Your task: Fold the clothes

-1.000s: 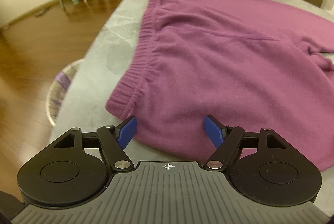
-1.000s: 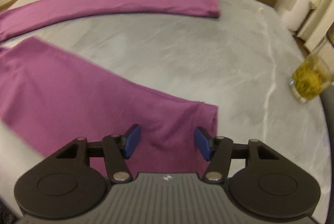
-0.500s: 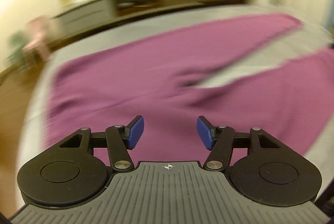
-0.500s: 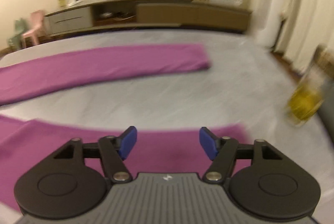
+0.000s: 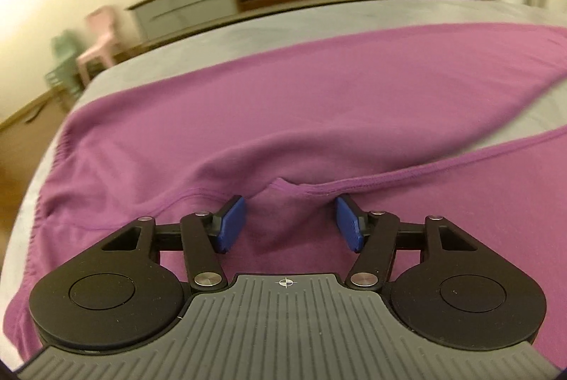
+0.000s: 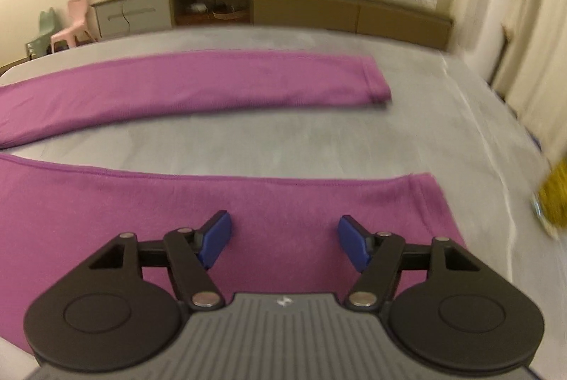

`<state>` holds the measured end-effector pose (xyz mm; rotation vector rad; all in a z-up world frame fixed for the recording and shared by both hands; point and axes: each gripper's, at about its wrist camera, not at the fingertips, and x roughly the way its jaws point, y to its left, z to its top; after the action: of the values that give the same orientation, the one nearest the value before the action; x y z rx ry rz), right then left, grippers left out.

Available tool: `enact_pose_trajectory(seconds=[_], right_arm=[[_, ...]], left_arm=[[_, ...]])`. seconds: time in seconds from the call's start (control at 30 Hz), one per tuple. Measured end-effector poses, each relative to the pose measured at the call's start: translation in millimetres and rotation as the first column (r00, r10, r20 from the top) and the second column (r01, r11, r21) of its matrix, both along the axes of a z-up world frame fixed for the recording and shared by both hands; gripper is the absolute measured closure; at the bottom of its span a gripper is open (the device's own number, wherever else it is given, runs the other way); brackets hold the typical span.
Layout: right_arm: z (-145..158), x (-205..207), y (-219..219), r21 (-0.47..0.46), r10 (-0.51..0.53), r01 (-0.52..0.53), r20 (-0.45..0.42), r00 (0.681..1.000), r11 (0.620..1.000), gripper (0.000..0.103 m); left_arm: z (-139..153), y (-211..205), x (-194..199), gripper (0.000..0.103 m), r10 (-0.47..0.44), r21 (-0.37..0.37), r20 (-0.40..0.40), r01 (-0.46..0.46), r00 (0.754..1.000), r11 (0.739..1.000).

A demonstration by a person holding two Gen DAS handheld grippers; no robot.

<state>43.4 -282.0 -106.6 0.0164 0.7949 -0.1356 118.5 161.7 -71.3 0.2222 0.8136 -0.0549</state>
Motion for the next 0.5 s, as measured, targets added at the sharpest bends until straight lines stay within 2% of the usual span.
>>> enact_pose_trajectory(seconds=[0.13,0.17,0.2,0.27,0.33,0.43,0.5], right_arm=[[0.2,16.8,-13.8,0.032,-0.056,0.055,0.029,0.998,0.998,0.03],[3.4,15.2,-19.1,0.05,-0.076,0.075,0.028,0.997,0.996,0.039],[8.5,11.0,-25.4,0.068,-0.105,0.103,0.03,0.994,0.992,0.041],[16.0,-0.9,-42.5,0.119,-0.168,0.161,0.05,0.984,0.98,0.041],[9.9,-6.0,-58.1,0.158,-0.209,0.203,0.022,0.978,0.966,0.04],[8.6,-6.8,-54.9,0.112,-0.201,0.197,0.025,0.979,0.974,0.043],[9.8,-7.0,-49.0,0.067,-0.186,0.183,0.037,0.982,0.981,0.044]], left_arm=[[2.0,-3.8,5.5,0.05,0.054,-0.003,0.004,-0.054,0.999,0.999],[2.9,-2.3,6.4,0.049,0.06,-0.002,0.004,-0.06,0.998,0.998],[3.6,0.2,7.3,0.047,0.068,-0.007,0.001,-0.068,0.998,0.998],[2.6,3.5,10.2,0.046,0.089,-0.029,-0.007,-0.089,0.996,0.996],[2.2,7.5,15.3,0.045,0.116,-0.05,-0.014,-0.116,0.993,0.992],[1.8,8.8,19.8,0.047,0.16,-0.076,-0.03,-0.162,0.987,0.984],[1.6,7.5,8.9,0.052,0.172,-0.128,-0.056,-0.178,0.983,0.976]])
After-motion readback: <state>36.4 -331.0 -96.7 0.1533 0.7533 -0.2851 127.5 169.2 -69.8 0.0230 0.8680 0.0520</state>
